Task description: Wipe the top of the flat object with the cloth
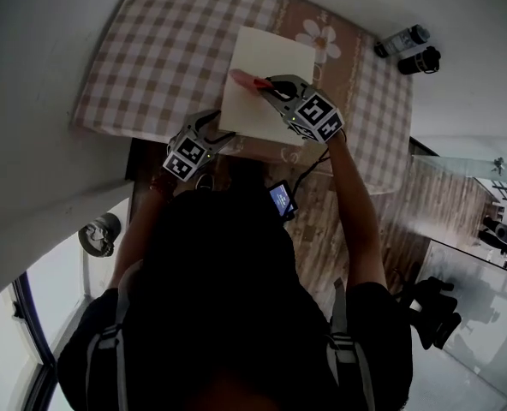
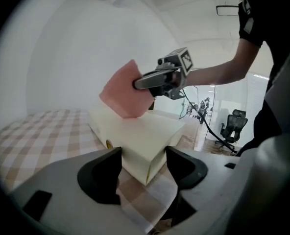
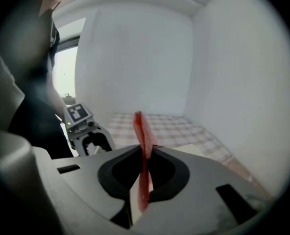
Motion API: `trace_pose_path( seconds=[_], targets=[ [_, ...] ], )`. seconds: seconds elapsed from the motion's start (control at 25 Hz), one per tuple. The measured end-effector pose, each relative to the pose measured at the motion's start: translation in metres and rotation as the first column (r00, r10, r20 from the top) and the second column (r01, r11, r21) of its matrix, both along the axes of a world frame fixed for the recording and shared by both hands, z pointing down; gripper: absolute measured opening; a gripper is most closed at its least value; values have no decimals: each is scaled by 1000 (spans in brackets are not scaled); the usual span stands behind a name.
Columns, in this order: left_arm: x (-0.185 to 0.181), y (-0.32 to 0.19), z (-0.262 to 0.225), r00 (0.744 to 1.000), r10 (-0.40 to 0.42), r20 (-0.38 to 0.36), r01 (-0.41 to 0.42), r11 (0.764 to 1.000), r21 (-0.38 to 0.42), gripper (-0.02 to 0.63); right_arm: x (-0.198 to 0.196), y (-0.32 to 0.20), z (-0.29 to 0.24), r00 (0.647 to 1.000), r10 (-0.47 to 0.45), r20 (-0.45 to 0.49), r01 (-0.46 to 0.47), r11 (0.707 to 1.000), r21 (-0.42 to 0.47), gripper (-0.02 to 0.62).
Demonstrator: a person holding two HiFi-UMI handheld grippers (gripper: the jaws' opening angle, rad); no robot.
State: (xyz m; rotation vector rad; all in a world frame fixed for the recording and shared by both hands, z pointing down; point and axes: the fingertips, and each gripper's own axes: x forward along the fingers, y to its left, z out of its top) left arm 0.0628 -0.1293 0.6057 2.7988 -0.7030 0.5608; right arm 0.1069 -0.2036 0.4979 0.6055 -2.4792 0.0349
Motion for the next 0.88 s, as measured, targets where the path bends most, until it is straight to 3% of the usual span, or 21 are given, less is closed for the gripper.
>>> trace_pose_path(
  seconds=[0.12, 0.28, 0.44, 0.6, 0.88],
  targets=[
    [-18, 4, 4, 1000, 25, -6, -24, 999, 30, 281, 11, -48, 14, 996, 84, -38, -82, 995, 61, 20],
    [-8, 14, -19, 997, 78, -10, -77, 994, 83, 264, 48, -111, 14, 980, 186, -75, -175, 976, 127, 20],
    [5, 19, -13, 995, 98, 6, -98, 992, 81, 264, 78, -164, 13, 953, 266, -143, -235, 951, 203, 20],
    [1, 12, -10, 998, 61, 27, -63, 995, 80, 227, 78, -190, 20, 941, 263, -212, -213, 949, 230, 20],
    [1, 4, -12, 999, 41, 12, -42, 996, 81, 259, 68, -187, 61, 934, 208, -292, -168, 973, 158, 20]
  ],
)
